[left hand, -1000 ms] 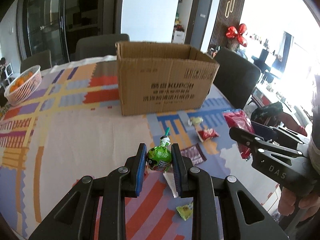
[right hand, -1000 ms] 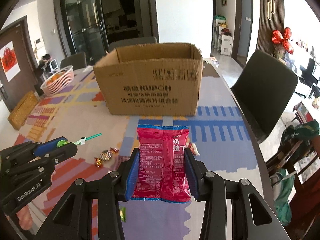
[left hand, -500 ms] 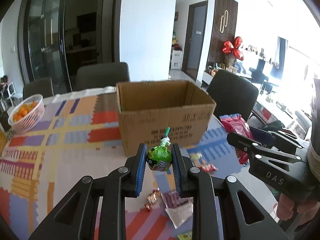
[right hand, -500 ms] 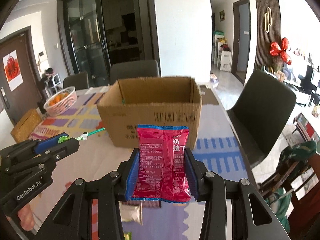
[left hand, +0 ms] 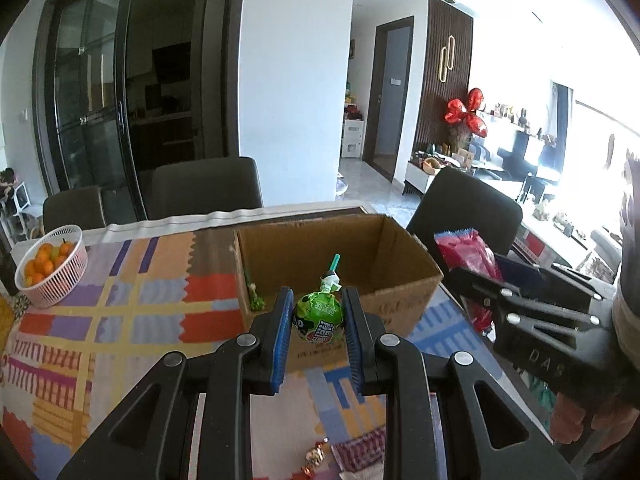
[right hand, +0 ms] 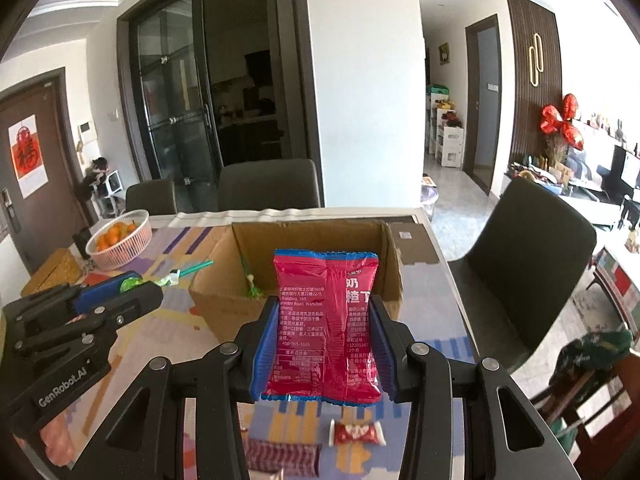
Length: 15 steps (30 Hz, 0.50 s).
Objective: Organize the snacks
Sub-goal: 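Carry the lollipop with the left tool into the box while the right carries the red packet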
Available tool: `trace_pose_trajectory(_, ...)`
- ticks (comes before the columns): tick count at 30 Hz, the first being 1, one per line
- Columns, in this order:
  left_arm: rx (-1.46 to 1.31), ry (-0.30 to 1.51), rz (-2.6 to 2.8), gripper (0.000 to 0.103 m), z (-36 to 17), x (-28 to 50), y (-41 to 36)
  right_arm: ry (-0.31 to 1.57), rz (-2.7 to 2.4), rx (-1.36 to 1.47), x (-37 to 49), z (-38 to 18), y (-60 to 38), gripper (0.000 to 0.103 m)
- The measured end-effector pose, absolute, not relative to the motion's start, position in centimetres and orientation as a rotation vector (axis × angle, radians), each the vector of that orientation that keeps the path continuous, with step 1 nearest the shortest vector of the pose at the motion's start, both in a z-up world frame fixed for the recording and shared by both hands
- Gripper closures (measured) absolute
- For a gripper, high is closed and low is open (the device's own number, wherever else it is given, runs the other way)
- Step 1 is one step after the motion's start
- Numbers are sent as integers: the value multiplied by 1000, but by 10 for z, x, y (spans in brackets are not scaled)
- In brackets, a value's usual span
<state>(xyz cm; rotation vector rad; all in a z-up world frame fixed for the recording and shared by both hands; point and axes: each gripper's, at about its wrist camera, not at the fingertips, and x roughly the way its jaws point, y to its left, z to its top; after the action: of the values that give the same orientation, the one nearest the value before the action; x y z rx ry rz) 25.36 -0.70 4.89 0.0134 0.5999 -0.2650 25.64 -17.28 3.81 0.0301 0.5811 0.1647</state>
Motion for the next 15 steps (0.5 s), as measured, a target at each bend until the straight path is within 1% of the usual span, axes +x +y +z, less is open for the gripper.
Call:
trace_pose_trajectory(8, 10, 608, -262, 78, 58, 292, -7, 592, 197, 7, 287, 45, -166, 59)
trace_pose_trajectory(15, 6, 657, -260, 78, 54, 325, -7, 618, 203, 9, 321, 44, -167, 59)
